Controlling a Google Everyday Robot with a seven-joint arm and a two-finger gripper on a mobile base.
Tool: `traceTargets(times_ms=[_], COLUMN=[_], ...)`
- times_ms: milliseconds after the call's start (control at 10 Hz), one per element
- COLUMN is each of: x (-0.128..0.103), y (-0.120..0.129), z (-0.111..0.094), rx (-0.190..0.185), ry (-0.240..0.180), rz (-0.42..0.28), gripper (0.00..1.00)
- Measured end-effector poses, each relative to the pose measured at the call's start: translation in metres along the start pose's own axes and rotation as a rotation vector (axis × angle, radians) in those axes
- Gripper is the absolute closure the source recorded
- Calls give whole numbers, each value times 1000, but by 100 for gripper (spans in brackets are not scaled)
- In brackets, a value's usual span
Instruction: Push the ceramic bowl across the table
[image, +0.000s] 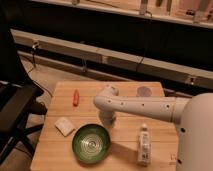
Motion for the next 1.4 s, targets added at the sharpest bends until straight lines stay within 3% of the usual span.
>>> traceTargets(times_ms=[200,900,1100,1400], x=[-5,-54,-54,-33], y=[2,-16,-19,-7], z=[-1,5,3,4], rx=[6,-8,-3,-3], ry=[2,0,0,0], rz=[-25,-189,-175,-153], gripper=[100,100,100,100])
